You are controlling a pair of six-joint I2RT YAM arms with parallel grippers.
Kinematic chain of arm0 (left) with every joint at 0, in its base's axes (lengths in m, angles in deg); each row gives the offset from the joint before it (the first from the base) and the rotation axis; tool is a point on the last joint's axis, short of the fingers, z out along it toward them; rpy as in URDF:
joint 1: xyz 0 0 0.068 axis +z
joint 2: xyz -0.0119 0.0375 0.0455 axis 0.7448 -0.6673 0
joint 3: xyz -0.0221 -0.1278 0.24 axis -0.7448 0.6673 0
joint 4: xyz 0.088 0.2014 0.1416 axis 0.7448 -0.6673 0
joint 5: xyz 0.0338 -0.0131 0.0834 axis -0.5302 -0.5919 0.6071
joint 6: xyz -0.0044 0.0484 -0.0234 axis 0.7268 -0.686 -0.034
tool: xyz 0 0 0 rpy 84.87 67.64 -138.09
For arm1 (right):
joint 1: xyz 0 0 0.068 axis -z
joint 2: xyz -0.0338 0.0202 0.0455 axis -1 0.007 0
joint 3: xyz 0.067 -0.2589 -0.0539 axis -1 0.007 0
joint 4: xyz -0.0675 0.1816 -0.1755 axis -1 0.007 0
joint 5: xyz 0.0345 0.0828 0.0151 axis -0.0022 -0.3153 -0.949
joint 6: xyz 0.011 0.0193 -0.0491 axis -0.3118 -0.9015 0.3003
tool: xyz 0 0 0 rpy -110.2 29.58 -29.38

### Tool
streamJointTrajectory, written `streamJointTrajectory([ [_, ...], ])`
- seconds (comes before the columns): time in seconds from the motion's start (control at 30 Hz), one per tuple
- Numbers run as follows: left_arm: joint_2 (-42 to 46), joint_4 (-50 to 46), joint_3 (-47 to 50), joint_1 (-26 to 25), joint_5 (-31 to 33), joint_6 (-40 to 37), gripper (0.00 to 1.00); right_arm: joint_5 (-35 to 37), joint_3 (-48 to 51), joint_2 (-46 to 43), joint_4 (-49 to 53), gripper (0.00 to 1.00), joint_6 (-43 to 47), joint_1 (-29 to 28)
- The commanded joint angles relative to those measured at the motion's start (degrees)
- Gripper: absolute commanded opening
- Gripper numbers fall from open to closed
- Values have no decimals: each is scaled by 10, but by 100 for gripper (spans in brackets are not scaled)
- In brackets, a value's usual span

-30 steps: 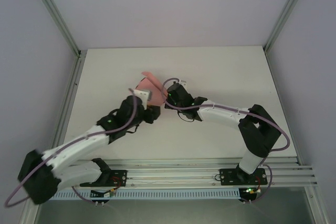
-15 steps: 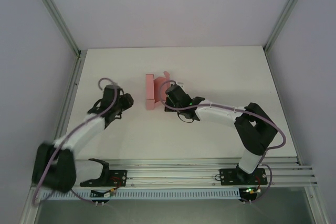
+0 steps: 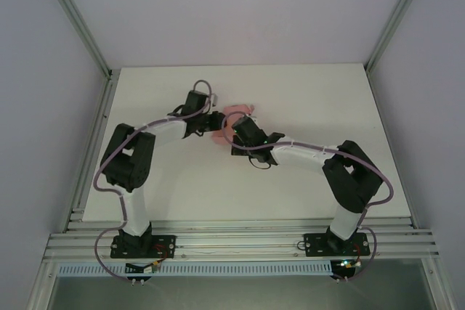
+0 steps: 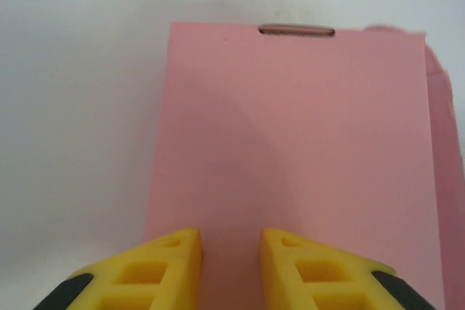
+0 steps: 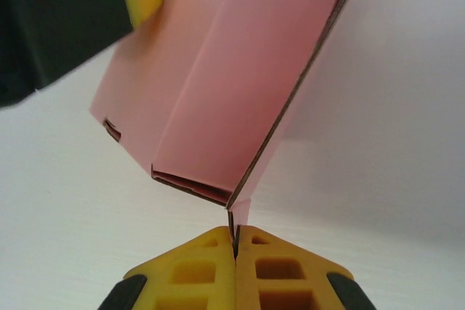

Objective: Assemble paper box

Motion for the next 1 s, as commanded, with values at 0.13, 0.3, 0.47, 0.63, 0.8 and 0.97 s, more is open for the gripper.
streamJointTrajectory([
  [0.13, -65, -115, -22, -39, 7, -36, 27, 4, 76, -69, 5, 32, -36, 34],
  [0.3, -66, -104, -5, -46, 1, -23, 27, -20, 111, -124, 9, 66, -44, 78],
  [0.47, -40, -133, -2, -65, 35, 0, 26, -76, 106, -128, 9, 90, -74, 128],
  [0.63, 24, -147, 17, -88, 53, 43, 37, -99, 63, -92, 23, 100, -65, 151],
  [0.8, 113, -171, 27, -89, 88, 65, 67, -87, 40, -71, 30, 100, -60, 154],
  [0.97, 164, -212, 25, -78, 136, 47, 84, -127, 17, -33, 20, 100, -45, 154],
])
